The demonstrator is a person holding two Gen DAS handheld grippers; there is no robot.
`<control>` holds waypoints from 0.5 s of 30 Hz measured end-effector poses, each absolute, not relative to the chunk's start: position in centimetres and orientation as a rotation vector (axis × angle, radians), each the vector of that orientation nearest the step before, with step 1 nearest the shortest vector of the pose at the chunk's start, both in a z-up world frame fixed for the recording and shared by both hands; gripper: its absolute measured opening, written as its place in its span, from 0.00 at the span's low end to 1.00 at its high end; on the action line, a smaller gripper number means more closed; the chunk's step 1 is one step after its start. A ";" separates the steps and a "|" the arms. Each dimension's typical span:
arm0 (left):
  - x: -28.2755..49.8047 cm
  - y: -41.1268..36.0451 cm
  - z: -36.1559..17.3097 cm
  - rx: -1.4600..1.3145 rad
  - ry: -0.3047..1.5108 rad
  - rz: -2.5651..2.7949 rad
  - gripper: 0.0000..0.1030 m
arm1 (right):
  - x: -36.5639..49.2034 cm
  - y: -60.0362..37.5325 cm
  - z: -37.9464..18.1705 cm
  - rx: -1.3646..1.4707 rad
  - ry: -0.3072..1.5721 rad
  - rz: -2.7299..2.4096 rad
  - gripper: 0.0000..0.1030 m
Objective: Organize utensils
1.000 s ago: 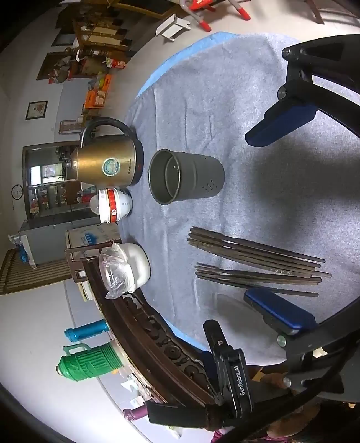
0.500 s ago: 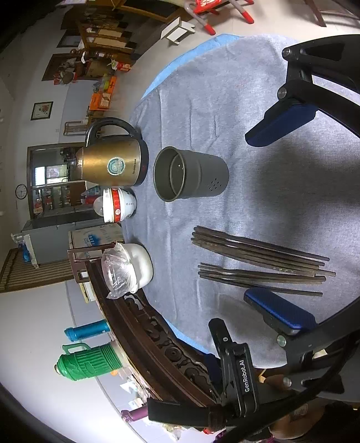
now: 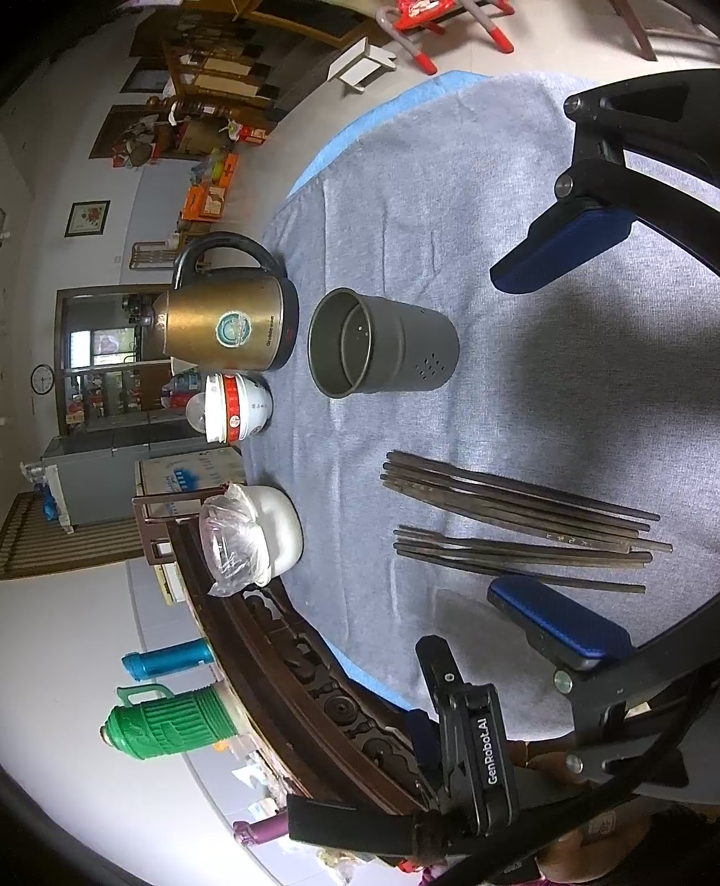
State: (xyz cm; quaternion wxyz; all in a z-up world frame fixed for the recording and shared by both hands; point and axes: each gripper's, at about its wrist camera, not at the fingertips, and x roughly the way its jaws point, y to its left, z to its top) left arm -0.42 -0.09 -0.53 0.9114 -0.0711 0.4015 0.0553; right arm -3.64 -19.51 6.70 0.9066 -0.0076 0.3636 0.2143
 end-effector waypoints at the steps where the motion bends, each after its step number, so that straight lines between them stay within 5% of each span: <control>1: -0.4 -0.1 -0.5 -0.146 0.827 0.115 1.00 | -3.6 -19.5 6.7 -0.018 0.752 0.442 1.00; 15: -0.4 0.1 -0.5 -0.150 0.827 0.112 1.00 | -3.6 -18.8 6.9 -0.042 0.752 0.446 1.00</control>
